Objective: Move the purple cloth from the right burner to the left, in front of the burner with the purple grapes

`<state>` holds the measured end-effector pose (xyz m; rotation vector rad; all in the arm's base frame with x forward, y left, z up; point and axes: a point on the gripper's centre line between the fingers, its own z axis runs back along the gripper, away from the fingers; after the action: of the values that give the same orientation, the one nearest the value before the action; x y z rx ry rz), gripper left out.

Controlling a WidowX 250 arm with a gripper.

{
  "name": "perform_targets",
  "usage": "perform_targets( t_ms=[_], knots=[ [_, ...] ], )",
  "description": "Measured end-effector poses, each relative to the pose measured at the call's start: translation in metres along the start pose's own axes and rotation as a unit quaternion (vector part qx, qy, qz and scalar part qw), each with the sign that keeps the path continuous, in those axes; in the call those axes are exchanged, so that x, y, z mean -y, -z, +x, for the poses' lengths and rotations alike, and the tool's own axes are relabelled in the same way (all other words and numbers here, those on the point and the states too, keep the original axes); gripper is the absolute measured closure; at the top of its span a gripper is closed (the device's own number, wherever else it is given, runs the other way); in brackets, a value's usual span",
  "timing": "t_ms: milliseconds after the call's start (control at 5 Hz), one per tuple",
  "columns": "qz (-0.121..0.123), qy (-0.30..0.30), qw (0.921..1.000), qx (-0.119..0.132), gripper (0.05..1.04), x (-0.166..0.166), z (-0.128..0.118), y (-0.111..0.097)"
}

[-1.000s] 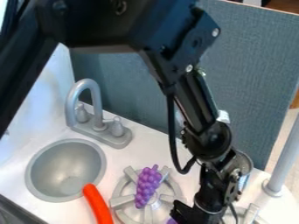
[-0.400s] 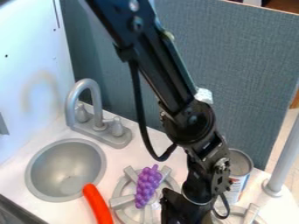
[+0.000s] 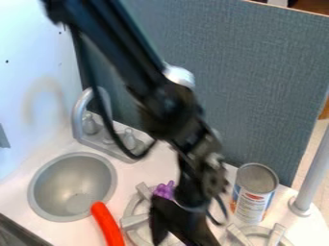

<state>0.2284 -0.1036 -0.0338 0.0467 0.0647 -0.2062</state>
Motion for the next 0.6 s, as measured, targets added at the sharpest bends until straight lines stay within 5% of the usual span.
perform_targets(
  t_ms=[600],
  knots=[
    [-0.023,-0.161,0.986,0.034,0.073,-0.08,-0.027,-0.011]
  ],
)
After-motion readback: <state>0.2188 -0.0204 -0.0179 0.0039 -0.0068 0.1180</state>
